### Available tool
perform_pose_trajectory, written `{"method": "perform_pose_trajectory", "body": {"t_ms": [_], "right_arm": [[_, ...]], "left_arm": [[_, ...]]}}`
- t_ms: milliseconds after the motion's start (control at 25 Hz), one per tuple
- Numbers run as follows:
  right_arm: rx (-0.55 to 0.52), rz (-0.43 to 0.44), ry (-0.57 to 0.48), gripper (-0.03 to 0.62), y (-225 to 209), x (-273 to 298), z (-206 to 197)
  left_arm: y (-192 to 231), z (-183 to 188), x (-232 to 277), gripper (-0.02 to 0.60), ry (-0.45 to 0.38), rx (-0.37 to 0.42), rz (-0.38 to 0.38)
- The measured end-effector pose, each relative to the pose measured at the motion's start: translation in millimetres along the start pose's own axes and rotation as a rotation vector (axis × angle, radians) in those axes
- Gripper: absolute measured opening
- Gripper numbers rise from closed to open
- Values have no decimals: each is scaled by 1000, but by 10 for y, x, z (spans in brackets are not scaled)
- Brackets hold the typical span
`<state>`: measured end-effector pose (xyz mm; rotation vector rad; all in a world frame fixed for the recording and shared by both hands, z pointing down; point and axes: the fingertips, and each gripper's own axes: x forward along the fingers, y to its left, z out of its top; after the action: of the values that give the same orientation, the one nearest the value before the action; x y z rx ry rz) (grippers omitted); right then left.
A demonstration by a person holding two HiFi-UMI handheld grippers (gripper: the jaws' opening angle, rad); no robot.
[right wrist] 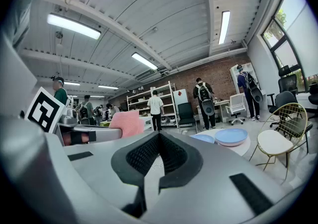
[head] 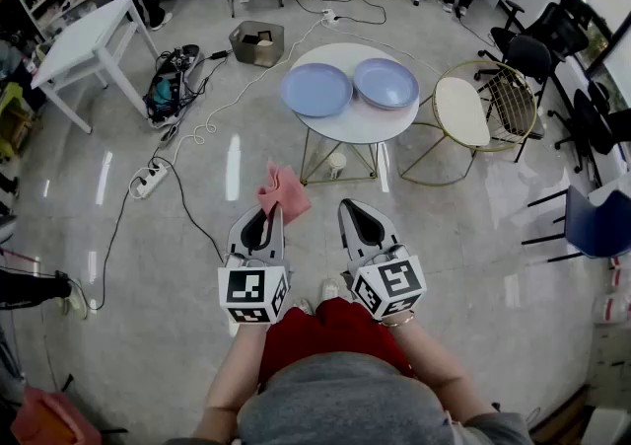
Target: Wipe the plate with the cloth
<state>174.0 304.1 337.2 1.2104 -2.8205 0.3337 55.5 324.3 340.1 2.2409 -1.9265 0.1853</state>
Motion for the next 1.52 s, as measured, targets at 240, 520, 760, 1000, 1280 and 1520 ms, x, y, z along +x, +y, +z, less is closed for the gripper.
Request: {"method": "perform_pose_trajectory", "body": {"t_ms": [240, 520, 760, 1000, 1280, 1520], "right_arm": [[16, 23, 1, 28, -84, 64, -29], [22, 26, 15, 29, -336, 208, -37], [27, 51, -12, 29, -494, 285, 25], [1, 66, -26, 30, -632, 325, 93], [15, 78, -33, 30, -792, 487, 140], [33, 67, -29, 29, -968, 717, 151]], "left_arm": [[6, -43, 104, 34, 3, -9, 12], [16, 23, 277, 34, -6, -13, 36], [-9, 72, 433, 34, -20, 1, 56], [-110, 139, 575, 34, -32, 17, 58], [-56, 175, 809, 34, -24, 27, 71], [56, 237, 1111, 34, -18, 34, 62]]}}
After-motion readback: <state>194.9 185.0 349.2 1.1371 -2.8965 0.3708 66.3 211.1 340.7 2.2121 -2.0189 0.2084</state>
